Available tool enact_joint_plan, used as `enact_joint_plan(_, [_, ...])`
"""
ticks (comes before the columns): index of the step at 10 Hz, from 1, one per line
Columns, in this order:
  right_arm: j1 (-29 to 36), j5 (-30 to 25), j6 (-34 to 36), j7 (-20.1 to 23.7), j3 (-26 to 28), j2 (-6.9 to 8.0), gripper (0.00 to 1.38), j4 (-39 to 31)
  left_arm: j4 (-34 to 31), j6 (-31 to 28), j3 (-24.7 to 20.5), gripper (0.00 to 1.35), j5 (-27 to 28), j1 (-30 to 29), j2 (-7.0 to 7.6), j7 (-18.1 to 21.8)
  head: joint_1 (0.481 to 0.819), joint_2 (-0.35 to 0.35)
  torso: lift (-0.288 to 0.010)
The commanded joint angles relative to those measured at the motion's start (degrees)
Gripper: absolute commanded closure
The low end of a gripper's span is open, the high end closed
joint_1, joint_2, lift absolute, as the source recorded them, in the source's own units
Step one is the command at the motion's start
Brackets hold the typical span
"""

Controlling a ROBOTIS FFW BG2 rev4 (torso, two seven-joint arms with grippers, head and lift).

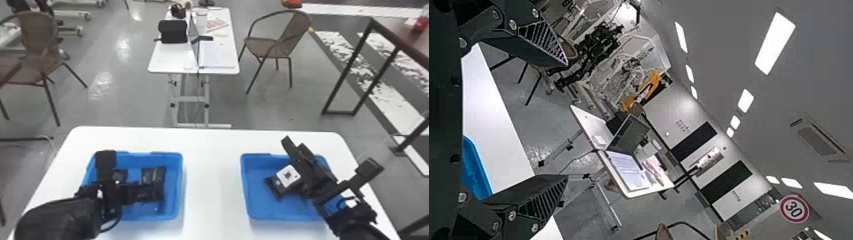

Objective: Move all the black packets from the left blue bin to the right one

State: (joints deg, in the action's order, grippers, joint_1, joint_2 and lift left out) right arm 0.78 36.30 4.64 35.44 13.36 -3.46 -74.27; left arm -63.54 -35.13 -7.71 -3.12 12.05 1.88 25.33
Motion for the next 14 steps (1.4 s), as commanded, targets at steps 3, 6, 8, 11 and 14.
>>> enact_joint_plan(3, [0.01,0.0,0.28,0.33,0.0,-0.24,0.24,0.09,8.17,-4.24,2.17,0.65,0.04,5.18,0.76,-0.72,0.695,-0.071,0.0])
enact_joint_plan(6, [0.27,0.18,0.37,0.51,0.0,-0.24,0.24,0.09,8.35,2.96,4.72,1.21,-0.92,5.0,2.96,3.32,0.695,-0.078,0.0])
enact_joint_plan(8, [0.19,0.53,0.37,0.6,-0.17,-0.15,0.24,0.0,5.1,9.29,4.37,1.21,-0.75,2.54,3.84,12.29,0.695,-0.082,0.0])
enact_joint_plan(11, [0.45,0.97,1.16,1.74,-0.61,-0.15,0.24,-0.88,-10.28,11.23,2.35,1.21,-3.12,-6.51,3.49,21.25,0.695,-0.09,0.0])
enact_joint_plan(14, [-1.57,0.53,2.39,3.67,-5.27,-1.12,0.24,-0.61,-5.71,17.64,8.15,1.21,0.48,0.52,3.13,30.83,0.695,-0.114,0.0])
